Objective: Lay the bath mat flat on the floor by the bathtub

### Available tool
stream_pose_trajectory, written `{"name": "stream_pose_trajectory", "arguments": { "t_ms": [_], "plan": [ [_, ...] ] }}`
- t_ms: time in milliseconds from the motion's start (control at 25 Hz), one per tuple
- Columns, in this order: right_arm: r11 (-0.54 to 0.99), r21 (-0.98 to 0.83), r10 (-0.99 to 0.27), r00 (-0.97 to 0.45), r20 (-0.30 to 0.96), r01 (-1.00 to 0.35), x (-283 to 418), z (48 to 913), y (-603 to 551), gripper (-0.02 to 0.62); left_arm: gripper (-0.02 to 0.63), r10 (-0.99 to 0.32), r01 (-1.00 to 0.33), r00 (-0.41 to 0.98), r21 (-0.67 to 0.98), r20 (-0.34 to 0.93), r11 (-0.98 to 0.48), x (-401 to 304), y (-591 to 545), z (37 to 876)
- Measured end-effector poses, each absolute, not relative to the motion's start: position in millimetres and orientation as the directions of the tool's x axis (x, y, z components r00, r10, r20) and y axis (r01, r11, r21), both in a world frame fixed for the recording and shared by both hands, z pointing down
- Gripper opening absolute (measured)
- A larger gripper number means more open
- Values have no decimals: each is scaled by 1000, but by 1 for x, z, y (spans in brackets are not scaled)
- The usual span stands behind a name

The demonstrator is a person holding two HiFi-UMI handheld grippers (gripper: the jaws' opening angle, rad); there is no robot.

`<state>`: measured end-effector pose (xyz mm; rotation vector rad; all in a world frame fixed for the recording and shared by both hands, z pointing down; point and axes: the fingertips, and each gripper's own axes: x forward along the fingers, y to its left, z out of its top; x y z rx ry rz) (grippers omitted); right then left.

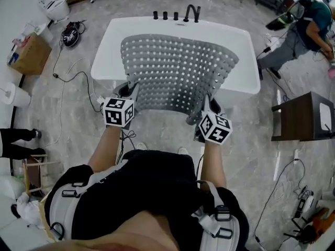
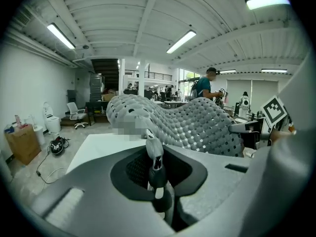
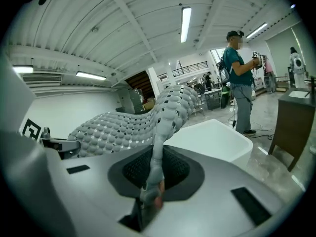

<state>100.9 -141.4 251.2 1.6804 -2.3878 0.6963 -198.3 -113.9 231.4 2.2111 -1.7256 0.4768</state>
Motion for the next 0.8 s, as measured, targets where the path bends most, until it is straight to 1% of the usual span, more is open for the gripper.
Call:
{"name": "stream_pose_trajectory", "arguments": {
  "t_ms": [160, 320, 520, 680, 800],
  "plan": [
    [204, -286, -855, -313, 413, -936, 87, 272, -127, 43, 43, -832, -955, 285, 66, 475, -290, -212, -116, 257],
    [142, -278, -820, -271, 505, -950, 94, 319, -111, 43, 43, -757, -935, 341, 122, 557, -332, -200, -111, 306],
    [88, -259, -726, -240, 644, -962, 100, 406, -83, 43, 43, -641, -920, 379, 197, 668, -339, -186, -83, 396],
    [72, -240, -615, -232, 753, -968, 110, 490, -49, 43, 43, -540, -923, 376, 257, 753, -285, -174, -40, 485],
    [67, -237, -550, -234, 801, -969, 116, 555, -43, 43, 43, -492, -926, 374, 282, 786, -253, -161, -24, 552]
  ]
}}
